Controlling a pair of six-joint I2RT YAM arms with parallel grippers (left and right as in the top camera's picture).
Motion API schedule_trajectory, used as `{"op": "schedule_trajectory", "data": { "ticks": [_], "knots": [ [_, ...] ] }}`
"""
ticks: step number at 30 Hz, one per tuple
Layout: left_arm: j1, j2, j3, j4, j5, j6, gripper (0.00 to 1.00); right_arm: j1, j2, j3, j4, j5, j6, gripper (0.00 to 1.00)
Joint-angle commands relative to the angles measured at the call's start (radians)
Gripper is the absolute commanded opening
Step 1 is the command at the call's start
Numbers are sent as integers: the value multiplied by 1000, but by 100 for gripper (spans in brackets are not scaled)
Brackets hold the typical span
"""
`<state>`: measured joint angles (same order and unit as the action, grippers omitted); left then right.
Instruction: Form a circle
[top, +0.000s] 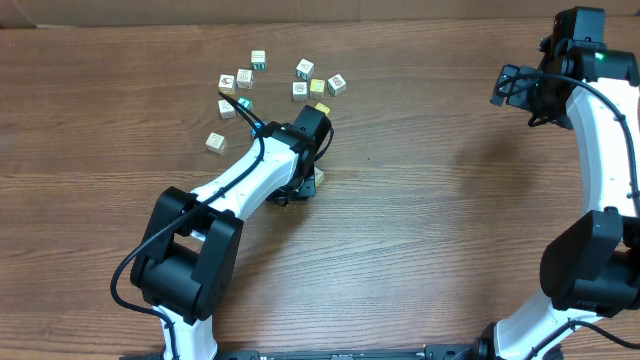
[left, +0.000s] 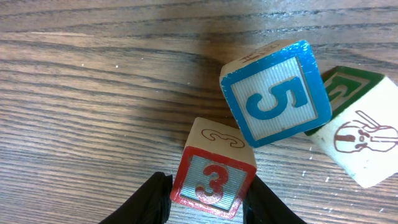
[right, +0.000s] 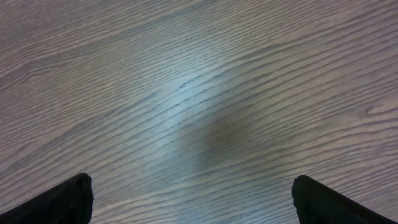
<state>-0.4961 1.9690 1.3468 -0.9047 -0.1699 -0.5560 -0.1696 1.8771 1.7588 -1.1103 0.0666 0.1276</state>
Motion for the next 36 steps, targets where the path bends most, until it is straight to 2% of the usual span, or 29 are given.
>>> {"op": "schedule_trajectory", "data": {
  "ticks": [1, 6, 15, 21, 26, 30, 36],
  "knots": [
    [-2, -7, -3, 2, -20, -16, 35, -4, -12, 8, 5, -2, 3, 100],
    [-2, -7, -3, 1, -13, -16, 43, -4, -12, 8, 5, -2, 3, 100],
    [-1, -8, 26, -23, -8, -12, 50, -4, -12, 8, 5, -2, 3, 100],
    [-1, -8, 204, -140, -9, 19, 55, -4, -12, 8, 5, -2, 3, 100],
    [12, -8, 413, -220, -24, 29, 68, -4, -12, 8, 5, -2, 3, 100],
    [67, -8, 540, -219, -24, 55, 69, -4, -12, 8, 5, -2, 3, 100],
    [156, -6, 551, -172, -20, 90, 67, -4, -12, 8, 5, -2, 3, 100]
  ]
}}
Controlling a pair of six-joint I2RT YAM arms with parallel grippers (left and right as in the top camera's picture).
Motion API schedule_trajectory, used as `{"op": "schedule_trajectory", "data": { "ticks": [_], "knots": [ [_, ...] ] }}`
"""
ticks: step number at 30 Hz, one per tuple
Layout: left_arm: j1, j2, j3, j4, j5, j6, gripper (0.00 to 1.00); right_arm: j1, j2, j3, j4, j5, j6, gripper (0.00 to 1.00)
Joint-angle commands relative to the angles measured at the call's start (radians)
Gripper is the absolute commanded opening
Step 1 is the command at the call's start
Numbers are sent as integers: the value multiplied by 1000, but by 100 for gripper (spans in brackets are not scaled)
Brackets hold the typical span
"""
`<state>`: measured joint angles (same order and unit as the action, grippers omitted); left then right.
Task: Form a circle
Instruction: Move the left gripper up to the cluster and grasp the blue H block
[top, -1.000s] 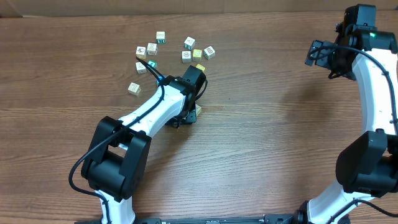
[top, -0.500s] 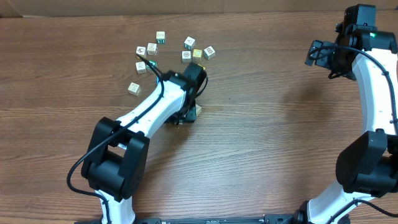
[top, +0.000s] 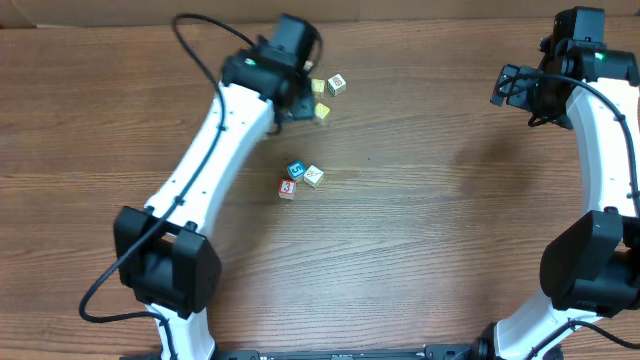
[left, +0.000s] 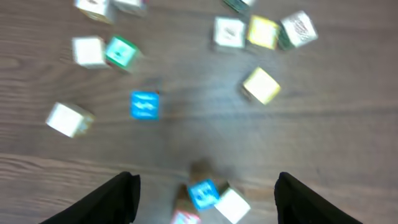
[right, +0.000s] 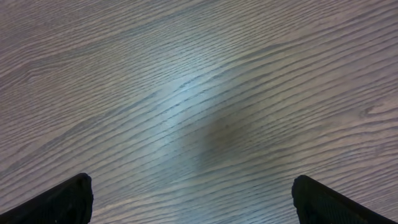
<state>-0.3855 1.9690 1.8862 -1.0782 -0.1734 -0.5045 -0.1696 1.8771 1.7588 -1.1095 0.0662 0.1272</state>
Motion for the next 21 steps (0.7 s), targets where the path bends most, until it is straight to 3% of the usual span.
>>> {"op": "schedule_trajectory", "data": {
  "ticks": [1, 11, 21],
  "knots": [
    [58, -5, 9, 5, -16, 55, 67, -4, -12, 8, 4, -2, 4, 100],
    [112, 40, 0, 35, -17, 90, 64, -4, -12, 8, 4, -2, 4, 100],
    [124, 229, 0, 100, -19, 85, 61, -4, -12, 8, 4, -2, 4, 100]
  ]
}}
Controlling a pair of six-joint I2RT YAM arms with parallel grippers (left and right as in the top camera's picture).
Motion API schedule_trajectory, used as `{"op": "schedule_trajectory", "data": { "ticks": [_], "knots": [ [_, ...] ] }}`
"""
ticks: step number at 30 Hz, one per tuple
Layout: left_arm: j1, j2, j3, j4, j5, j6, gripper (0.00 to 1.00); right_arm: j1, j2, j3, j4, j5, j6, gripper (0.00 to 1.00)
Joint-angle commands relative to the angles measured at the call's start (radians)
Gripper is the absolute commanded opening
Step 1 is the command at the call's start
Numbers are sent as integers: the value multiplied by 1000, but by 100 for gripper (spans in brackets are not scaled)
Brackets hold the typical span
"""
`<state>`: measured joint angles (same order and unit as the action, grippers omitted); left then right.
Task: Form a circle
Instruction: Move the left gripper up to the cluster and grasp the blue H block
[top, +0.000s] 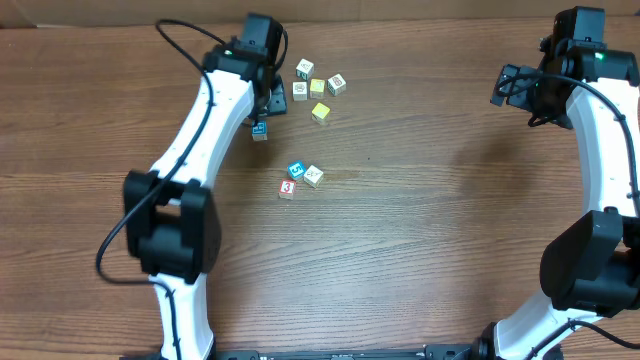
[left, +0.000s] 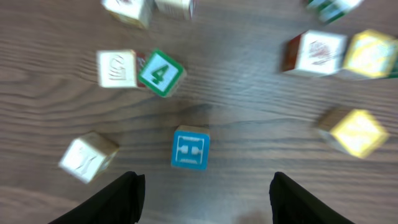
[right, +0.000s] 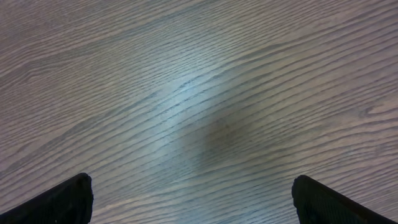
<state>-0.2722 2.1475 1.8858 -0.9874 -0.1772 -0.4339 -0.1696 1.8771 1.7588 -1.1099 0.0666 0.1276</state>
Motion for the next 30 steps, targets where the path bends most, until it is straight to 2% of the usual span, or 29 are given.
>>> {"op": "schedule_trajectory", "data": {
  "ticks": [1, 7, 12, 14, 19, 30],
  "knots": [
    [15, 68, 0, 18, -13, 14, 62, -4, -12, 8, 5, -2, 3, 100],
    [25, 136, 0, 27, -13, 15, 61, -4, -12, 8, 5, -2, 3, 100],
    [25, 143, 1, 29, -6, 15, 45, -4, -12, 8, 4, -2, 3, 100],
    [25, 143, 2, 29, -6, 15, 41, -4, -12, 8, 4, -2, 3, 100],
    [23, 143, 2, 6, -6, 15, 45, -4, -12, 8, 5, -2, 3, 100],
    [23, 158, -6, 10, -13, 23, 45, -4, -12, 8, 5, -2, 3, 100]
  ]
}}
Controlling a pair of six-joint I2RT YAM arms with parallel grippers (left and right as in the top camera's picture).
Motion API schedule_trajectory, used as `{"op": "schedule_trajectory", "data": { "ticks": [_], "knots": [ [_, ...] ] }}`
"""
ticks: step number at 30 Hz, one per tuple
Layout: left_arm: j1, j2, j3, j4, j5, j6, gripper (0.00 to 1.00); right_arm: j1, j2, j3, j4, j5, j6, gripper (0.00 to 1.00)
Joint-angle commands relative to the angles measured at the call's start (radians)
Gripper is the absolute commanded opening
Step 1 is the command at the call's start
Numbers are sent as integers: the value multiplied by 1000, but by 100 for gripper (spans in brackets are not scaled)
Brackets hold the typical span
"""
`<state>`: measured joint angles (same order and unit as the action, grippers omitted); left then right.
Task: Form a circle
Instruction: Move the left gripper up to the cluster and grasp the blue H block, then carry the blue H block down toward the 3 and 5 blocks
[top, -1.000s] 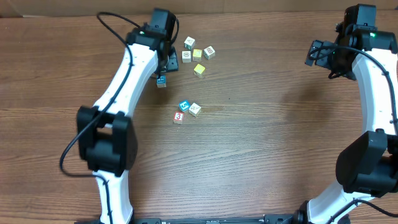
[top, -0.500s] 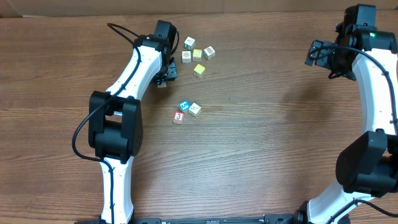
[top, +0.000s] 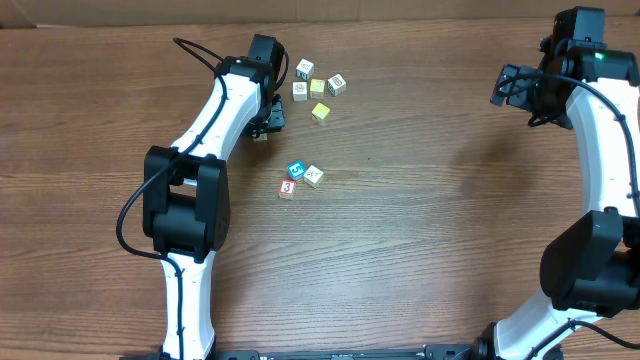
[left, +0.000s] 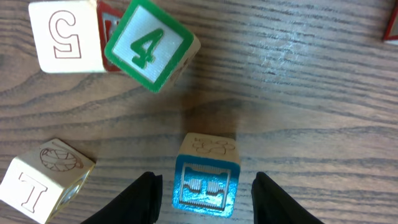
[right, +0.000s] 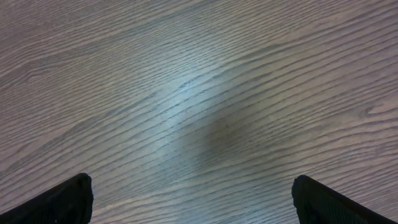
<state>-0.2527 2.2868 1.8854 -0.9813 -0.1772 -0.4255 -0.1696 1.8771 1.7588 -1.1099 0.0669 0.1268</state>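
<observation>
A small blue-faced block (left: 205, 182) lies on the wooden table between the spread fingers of my left gripper (left: 206, 200), which is open, with a gap at each side of the block. Close by lie a green "4" block (left: 151, 45), a white "5" block (left: 64, 36) and a white "T" block (left: 45, 180). In the overhead view my left gripper (top: 265, 118) is low at the far left cluster. A red "3" block (top: 287, 188), a blue "5" block (top: 296, 170) and a white block (top: 314, 175) sit together mid-table. My right gripper (right: 193, 199) is open over bare wood.
Several loose blocks lie at the far side, among them a yellow one (top: 321, 111) and a row of three (top: 317, 87). The right arm (top: 590, 130) stands at the far right, away from the blocks. The table's far edge (top: 400, 22) is just behind the cluster.
My left gripper was higher, with the blue-faced block ahead of its fingers. Now it is lower and the block lies between its open fingers. The right arm has not moved.
At first my left gripper's fingers stood tight at both sides of the red "3" block, beside the blue "5" block mid-table. Then it was open over the far cluster, the red block left there. Then it hung over the blue-faced block, and now it straddles it.
</observation>
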Motion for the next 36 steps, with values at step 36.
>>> {"op": "schedule_trajectory", "data": {
  "ticks": [36],
  "knots": [
    [5, 47, -5, -5, -14, 31, 42, -4, -12, 8, 5, -2, 4, 100]
  ]
}}
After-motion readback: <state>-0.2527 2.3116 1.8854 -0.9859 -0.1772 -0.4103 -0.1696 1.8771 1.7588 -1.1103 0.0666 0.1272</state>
